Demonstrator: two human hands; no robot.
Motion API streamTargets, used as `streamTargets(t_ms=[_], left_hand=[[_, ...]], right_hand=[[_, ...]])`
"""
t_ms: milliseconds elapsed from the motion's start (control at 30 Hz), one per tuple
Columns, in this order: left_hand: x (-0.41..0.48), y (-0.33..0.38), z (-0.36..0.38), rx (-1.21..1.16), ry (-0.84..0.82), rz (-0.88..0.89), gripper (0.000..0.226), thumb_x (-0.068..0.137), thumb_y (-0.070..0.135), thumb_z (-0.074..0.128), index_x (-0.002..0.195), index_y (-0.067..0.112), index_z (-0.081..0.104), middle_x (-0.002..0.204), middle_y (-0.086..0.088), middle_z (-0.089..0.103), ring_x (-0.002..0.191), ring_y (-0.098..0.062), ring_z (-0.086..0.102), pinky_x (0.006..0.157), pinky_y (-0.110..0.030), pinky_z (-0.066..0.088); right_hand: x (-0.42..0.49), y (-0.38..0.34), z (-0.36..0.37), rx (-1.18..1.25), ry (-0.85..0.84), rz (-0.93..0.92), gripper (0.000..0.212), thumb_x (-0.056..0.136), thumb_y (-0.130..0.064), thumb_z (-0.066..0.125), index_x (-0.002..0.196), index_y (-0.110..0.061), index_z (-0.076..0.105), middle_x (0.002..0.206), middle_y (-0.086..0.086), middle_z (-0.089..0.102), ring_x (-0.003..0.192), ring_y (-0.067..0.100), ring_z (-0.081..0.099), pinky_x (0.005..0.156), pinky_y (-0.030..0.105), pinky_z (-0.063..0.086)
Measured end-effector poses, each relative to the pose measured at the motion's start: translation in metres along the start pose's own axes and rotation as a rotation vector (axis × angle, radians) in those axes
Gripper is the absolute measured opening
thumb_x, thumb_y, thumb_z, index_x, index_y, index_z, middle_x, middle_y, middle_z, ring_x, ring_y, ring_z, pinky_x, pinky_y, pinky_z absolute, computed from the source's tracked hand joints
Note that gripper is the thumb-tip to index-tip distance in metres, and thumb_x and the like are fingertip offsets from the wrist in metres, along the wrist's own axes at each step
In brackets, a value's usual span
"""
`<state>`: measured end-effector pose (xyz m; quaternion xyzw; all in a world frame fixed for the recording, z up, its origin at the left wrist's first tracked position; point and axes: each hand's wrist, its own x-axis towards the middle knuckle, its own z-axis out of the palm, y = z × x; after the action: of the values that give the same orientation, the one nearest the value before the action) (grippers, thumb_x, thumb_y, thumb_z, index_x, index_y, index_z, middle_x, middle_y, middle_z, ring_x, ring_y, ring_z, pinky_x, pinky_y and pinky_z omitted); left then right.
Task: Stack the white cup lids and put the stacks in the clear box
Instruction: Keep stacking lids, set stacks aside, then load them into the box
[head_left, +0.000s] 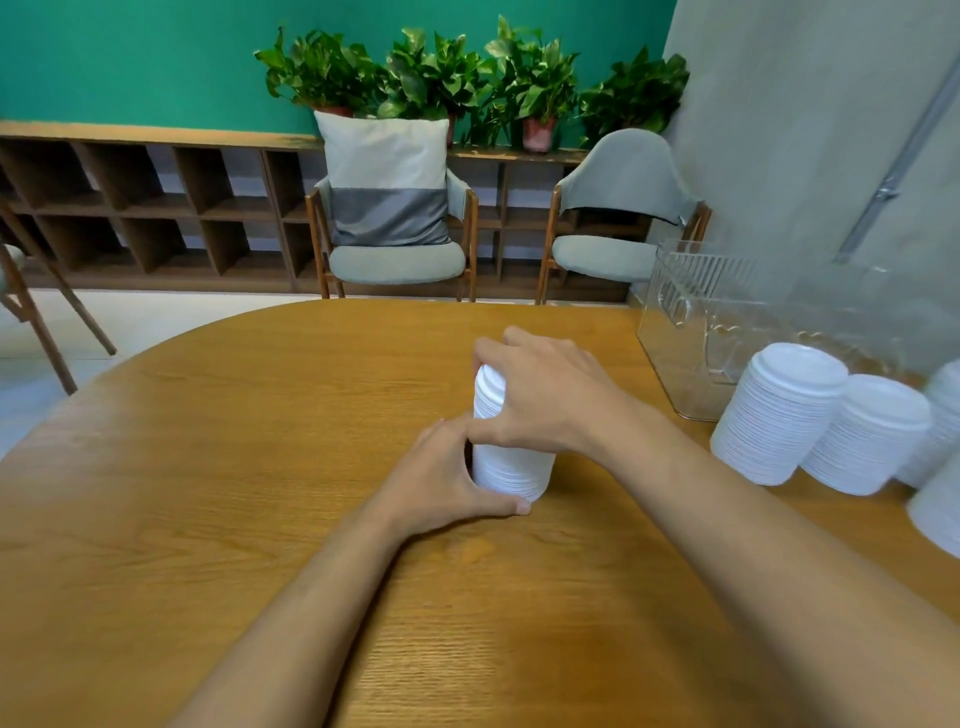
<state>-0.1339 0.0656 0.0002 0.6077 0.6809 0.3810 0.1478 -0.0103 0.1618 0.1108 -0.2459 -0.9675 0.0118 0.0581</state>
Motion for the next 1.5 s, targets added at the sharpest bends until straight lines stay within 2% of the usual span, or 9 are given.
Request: streamTargets(t_ms=[100, 200, 367, 600, 833, 933, 1133, 1367, 1500], left_hand=[[0.001, 0.001, 0.0, -0.028, -0.003, 0.027, 0.057, 0.066, 0.042, 0.099, 0.117, 0.032, 0.074, 0.111, 0.023, 0.073, 0.109, 0.002, 0.064, 0.087, -0.018, 0.048], [0.002, 0.0, 0.001, -0.049, 0.017, 0.021, 0.053, 0.066, 0.039, 0.099, 0.112, 0.028, 0.074, 0.104, 0.022, 0.074, 0.101, 0.002, 0.067, 0.078, -0.016, 0.048], [0.001, 0.007, 0.003, -0.024, 0.072, 0.018, 0.048, 0.062, 0.036, 0.1, 0.096, 0.033, 0.066, 0.09, 0.021, 0.072, 0.087, -0.001, 0.068, 0.067, -0.019, 0.048], [0.032, 0.033, -0.01, 0.069, 0.141, 0.125, 0.075, 0.062, 0.043, 0.096, 0.128, 0.026, 0.065, 0.115, 0.012, 0.069, 0.103, -0.005, 0.064, 0.084, -0.033, 0.055], [0.117, -0.004, -0.04, 0.273, 0.127, 0.196, 0.079, 0.065, 0.038, 0.096, 0.134, 0.026, 0.06, 0.115, 0.017, 0.062, 0.099, 0.0, 0.055, 0.081, -0.011, 0.04], [0.158, -0.035, -0.054, 0.324, 0.13, 0.199, 0.081, 0.067, 0.042, 0.095, 0.137, 0.023, 0.06, 0.119, 0.013, 0.065, 0.102, -0.004, 0.058, 0.081, -0.011, 0.041], [0.219, -0.05, -0.074, 0.256, 0.069, 0.096, 0.075, 0.067, 0.045, 0.089, 0.134, 0.025, 0.061, 0.116, 0.01, 0.066, 0.101, -0.008, 0.061, 0.082, -0.02, 0.046], [0.255, 0.029, -0.098, 0.113, -0.058, 0.028, 0.072, 0.07, 0.055, 0.072, 0.133, 0.023, 0.06, 0.111, 0.008, 0.065, 0.095, -0.001, 0.056, 0.078, -0.009, 0.044], [0.285, 0.09, -0.096, 0.097, -0.198, 0.037, 0.083, 0.073, 0.062, 0.073, 0.142, 0.021, 0.056, 0.125, 0.003, 0.065, 0.107, -0.011, 0.061, 0.081, -0.028, 0.056]], right_hand=[[-0.002, 0.004, 0.003, 0.027, 0.008, 0.002, 0.054, 0.081, -0.068, 0.067, 0.117, -0.032, 0.048, 0.102, -0.007, 0.044, 0.092, 0.023, 0.05, 0.075, 0.037, 0.036], [-0.007, 0.006, 0.005, 0.062, 0.008, 0.003, 0.049, 0.081, -0.064, 0.069, 0.108, -0.035, 0.041, 0.1, -0.007, 0.041, 0.088, 0.022, 0.048, 0.072, 0.035, 0.034], [-0.016, 0.012, -0.006, 0.083, -0.045, -0.019, 0.065, 0.076, -0.062, 0.075, 0.128, -0.036, 0.045, 0.113, -0.008, 0.04, 0.096, 0.021, 0.049, 0.074, 0.036, 0.036], [-0.028, 0.043, -0.04, 0.168, 0.074, -0.025, 0.067, 0.07, -0.054, 0.082, 0.123, -0.041, 0.043, 0.11, -0.008, 0.042, 0.096, 0.023, 0.053, 0.079, 0.046, 0.053], [0.039, 0.082, -0.015, 0.314, 0.294, 0.01, 0.064, 0.067, -0.05, 0.084, 0.116, -0.039, 0.046, 0.11, -0.006, 0.046, 0.098, 0.025, 0.055, 0.08, 0.046, 0.052], [0.091, 0.094, -0.002, 0.303, 0.324, -0.002, 0.064, 0.066, -0.049, 0.084, 0.116, -0.038, 0.046, 0.112, -0.007, 0.044, 0.099, 0.022, 0.053, 0.079, 0.046, 0.051], [0.16, 0.117, -0.022, 0.266, 0.246, -0.001, 0.066, 0.067, -0.049, 0.083, 0.119, -0.035, 0.045, 0.112, -0.008, 0.041, 0.096, 0.021, 0.05, 0.07, 0.037, 0.043], [0.155, 0.148, -0.107, 0.357, 0.054, 0.106, 0.07, 0.072, -0.054, 0.082, 0.128, -0.04, 0.042, 0.126, -0.013, 0.038, 0.109, 0.016, 0.047, 0.073, 0.034, 0.045], [0.125, 0.186, -0.159, 0.398, -0.008, 0.224, 0.078, 0.071, -0.063, 0.084, 0.131, -0.045, 0.037, 0.131, -0.016, 0.036, 0.113, 0.007, 0.04, 0.088, 0.031, 0.052]])
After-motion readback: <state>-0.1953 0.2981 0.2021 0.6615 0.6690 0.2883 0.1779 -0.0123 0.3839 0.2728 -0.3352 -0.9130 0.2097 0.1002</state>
